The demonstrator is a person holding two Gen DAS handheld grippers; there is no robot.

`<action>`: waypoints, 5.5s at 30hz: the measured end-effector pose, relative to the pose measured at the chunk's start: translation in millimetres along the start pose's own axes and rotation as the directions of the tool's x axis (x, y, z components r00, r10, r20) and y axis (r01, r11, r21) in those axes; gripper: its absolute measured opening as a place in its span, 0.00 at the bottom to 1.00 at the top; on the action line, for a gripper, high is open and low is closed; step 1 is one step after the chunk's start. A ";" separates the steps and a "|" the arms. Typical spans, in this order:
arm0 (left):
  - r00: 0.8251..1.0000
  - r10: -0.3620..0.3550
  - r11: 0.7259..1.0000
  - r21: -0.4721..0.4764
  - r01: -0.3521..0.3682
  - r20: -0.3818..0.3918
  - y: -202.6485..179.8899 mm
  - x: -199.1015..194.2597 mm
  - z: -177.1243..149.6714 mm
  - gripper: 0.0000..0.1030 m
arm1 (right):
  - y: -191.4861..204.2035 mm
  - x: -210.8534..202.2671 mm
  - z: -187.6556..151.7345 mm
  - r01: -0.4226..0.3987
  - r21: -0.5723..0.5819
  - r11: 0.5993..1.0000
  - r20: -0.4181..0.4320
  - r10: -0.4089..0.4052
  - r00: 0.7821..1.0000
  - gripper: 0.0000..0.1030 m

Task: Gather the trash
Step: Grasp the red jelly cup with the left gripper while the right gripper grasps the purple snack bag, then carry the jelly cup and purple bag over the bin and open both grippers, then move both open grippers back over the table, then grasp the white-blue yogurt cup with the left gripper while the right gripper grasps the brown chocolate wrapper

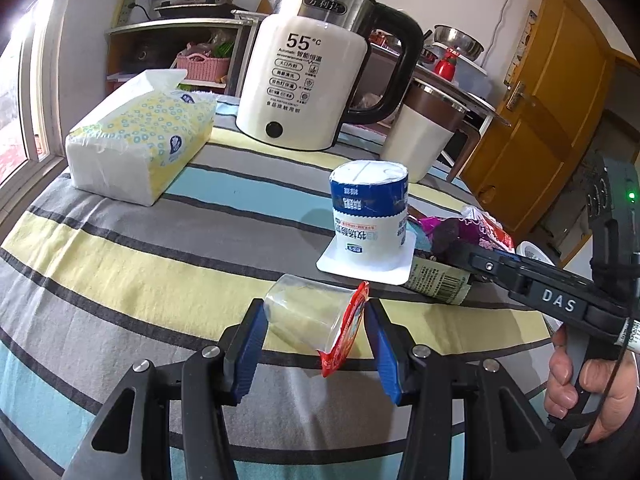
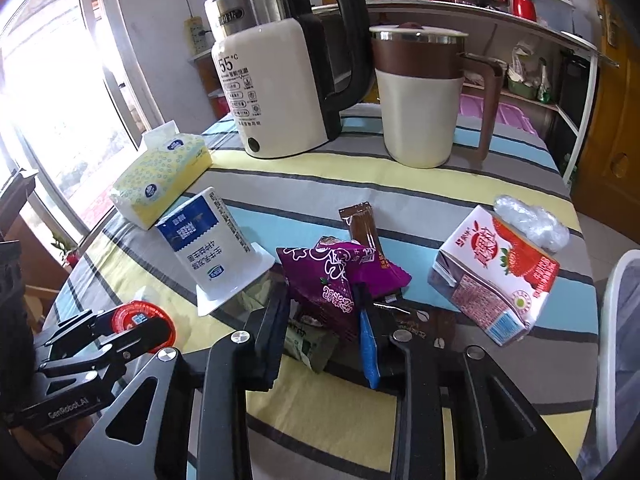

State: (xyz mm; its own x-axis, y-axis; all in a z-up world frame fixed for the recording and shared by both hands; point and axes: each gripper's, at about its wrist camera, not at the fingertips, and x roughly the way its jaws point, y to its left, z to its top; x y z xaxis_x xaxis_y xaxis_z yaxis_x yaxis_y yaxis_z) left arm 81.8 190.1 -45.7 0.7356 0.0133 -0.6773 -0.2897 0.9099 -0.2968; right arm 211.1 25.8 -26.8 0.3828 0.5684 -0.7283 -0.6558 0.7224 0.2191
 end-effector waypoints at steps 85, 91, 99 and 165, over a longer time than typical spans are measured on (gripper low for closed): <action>0.902 -0.350 0.793 0.434 0.428 -0.251 -349.8 108.2 -19.1 0.50 | -247.5 -179.5 -125.8 0.314 0.407 0.857 0.063 -0.370 0.927 0.44; 0.905 -0.358 0.802 0.420 0.424 -0.229 -339.5 92.6 -17.6 0.50 | -238.0 -185.3 -124.4 0.302 0.402 0.864 0.082 -0.363 0.928 0.44; 0.919 -0.346 0.822 0.412 0.394 -0.189 -319.6 68.3 -17.9 0.50 | -214.1 -194.7 -120.2 0.283 0.374 0.883 0.117 -0.348 0.930 0.44; 0.996 0.036 0.991 0.128 -0.046 0.080 -71.9 -11.2 13.9 0.52 | -61.7 -99.4 -60.9 0.026 0.041 0.999 0.079 -0.029 0.996 0.48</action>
State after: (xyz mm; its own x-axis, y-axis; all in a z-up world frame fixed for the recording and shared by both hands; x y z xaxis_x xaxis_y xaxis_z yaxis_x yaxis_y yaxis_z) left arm 102.9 130.3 -7.4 0.7712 0.0790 -0.6317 -0.2427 0.9538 -0.1770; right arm 174.0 -99.2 -7.5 0.4524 0.5763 -0.6806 -0.6183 0.7526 0.2263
